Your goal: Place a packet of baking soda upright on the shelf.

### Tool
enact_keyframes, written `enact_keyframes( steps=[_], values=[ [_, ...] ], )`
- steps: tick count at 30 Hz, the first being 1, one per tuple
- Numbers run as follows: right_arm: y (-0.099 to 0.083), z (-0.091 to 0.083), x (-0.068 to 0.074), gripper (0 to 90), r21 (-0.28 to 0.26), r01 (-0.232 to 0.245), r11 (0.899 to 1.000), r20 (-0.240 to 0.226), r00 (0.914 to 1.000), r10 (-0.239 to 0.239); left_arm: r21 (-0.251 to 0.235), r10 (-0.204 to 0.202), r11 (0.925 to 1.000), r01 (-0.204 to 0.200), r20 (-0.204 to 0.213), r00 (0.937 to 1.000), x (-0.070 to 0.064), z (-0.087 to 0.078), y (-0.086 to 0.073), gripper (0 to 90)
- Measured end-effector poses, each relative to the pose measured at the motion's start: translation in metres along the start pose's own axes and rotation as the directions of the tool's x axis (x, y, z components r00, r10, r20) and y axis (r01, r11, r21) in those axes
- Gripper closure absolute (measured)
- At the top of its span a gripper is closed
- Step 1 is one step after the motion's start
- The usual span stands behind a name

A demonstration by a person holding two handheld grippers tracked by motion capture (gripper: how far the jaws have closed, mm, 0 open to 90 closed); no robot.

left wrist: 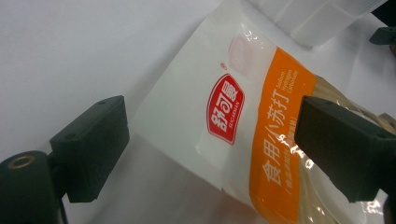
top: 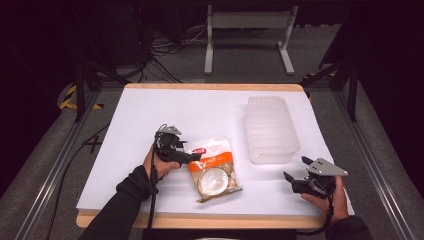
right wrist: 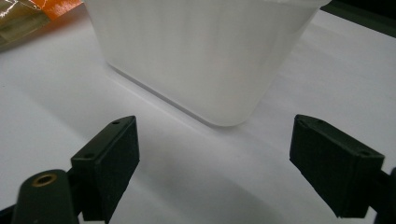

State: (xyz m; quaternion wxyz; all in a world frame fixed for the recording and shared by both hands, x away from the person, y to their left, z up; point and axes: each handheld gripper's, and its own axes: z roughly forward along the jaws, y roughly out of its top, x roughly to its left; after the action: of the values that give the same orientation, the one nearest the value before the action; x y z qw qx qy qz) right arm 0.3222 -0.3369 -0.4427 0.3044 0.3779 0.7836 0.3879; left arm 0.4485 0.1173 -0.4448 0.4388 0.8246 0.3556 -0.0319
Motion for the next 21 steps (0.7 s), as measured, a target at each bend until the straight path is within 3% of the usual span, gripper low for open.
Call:
enact_keyframes(
  steps=[3, 6, 9, 12, 16, 19, 21],
  values=[
    [0.000, 0.001, -0.001, 16.4, 0.000, -0.011, 1.000, -0.006, 0.9999, 0.011, -0.007, -0.028, 0.9996, 0.028, 0.044, 0.9986, -0.001, 0.009, 0.001, 13.2],
    [0.000, 0.001, -0.001, 16.4, 0.001, -0.017, 1.000, -0.008, 0.9998, 0.017, -0.004, -0.030, 0.9995, 0.031, 0.075, 0.9968, -0.003, 0.014, 0.003, 13.9],
    [0.000, 0.001, -0.002, 16.4, -0.002, -0.017, 1.000, -0.010, 0.9998, 0.017, 0.002, -0.024, 0.9997, 0.023, 0.089, 0.9957, -0.005, 0.020, 0.007, 21.5],
    [0.000, 0.001, -0.001, 16.4, -0.001, -0.016, 1.000, -0.011, 0.9998, 0.016, -0.018, -0.009, 0.9998, 0.011, 0.100, 0.9949, -0.005, 0.024, 0.008, 43.0],
    [0.001, 0.001, -0.001, 16.4, 0.000, -0.014, 1.000, -0.013, 0.9998, 0.014, -0.060, 0.024, 0.9981, -0.017, 0.111, 0.9935, -0.004, 0.021, 0.010, 63.2],
    [0.001, 0.002, -0.001, 16.4, 0.000, -0.012, 1.000, -0.014, 0.9998, 0.012, -0.107, 0.068, 0.9927, -0.056, 0.109, 0.9917, -0.009, 0.015, 0.012, 80.9],
    [0.001, 0.002, -0.001, 16.4, 0.001, -0.012, 1.000, -0.014, 0.9998, 0.012, -0.141, 0.097, 0.9867, -0.081, 0.116, 0.9884, -0.014, 0.008, 0.013, 87.6]
  ],
)
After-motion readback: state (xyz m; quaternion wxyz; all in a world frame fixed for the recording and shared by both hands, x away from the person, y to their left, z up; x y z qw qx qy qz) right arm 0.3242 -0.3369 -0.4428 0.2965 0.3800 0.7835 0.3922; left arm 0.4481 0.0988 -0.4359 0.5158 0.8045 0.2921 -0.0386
